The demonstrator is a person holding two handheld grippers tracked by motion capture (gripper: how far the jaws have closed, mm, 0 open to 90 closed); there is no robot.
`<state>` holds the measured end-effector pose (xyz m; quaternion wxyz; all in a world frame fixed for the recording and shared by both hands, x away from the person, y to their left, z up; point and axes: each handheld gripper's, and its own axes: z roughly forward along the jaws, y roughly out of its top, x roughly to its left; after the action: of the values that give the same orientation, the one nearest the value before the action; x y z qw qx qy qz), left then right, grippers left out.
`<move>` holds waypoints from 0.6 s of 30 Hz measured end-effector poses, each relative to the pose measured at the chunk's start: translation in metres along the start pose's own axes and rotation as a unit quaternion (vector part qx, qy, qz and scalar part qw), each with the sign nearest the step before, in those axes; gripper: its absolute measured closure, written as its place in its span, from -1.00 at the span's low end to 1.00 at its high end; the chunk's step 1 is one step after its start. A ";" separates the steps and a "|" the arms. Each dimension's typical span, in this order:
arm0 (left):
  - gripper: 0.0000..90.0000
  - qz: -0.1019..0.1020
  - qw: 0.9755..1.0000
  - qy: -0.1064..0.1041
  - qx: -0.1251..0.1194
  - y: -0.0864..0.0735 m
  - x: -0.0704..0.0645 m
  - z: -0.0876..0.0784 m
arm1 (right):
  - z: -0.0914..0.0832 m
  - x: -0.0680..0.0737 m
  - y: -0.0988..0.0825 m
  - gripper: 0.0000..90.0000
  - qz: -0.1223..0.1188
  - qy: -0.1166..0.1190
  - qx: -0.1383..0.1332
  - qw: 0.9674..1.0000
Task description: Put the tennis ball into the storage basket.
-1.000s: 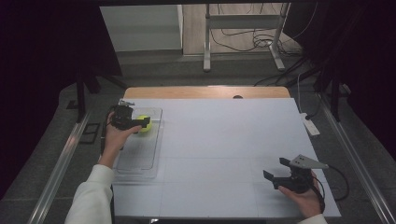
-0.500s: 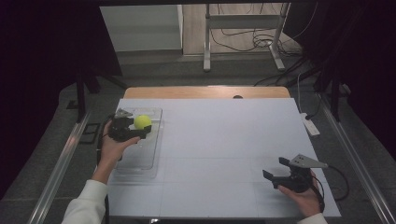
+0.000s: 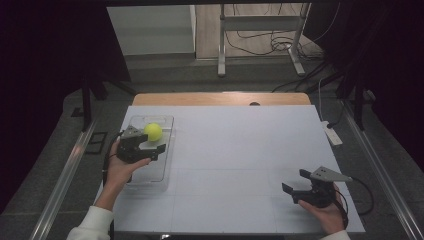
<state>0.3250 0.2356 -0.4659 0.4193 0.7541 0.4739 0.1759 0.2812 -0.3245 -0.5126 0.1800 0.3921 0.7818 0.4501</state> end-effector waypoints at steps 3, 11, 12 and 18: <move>-0.61 0.007 1.000 -0.010 -0.013 -0.001 -0.009 -0.010 | -0.001 0.000 0.000 -0.77 0.001 -0.003 -0.002 1.000; -0.61 0.027 0.999 -0.039 -0.023 -0.011 -0.030 -0.022 | -0.001 0.002 0.000 -0.77 -0.002 -0.004 0.000 1.000; -0.61 0.029 0.998 -0.043 -0.024 -0.013 -0.033 -0.024 | -0.001 0.002 0.000 -0.77 -0.002 -0.003 0.000 1.000; -0.61 0.043 0.997 -0.059 -0.023 -0.028 -0.045 -0.029 | 0.000 0.002 0.000 -0.77 -0.002 -0.002 0.001 1.000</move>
<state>0.2681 0.2163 -0.4647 0.4557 0.7729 0.4116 0.1595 0.2799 -0.3228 -0.5119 0.1825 0.3914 0.7828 0.4480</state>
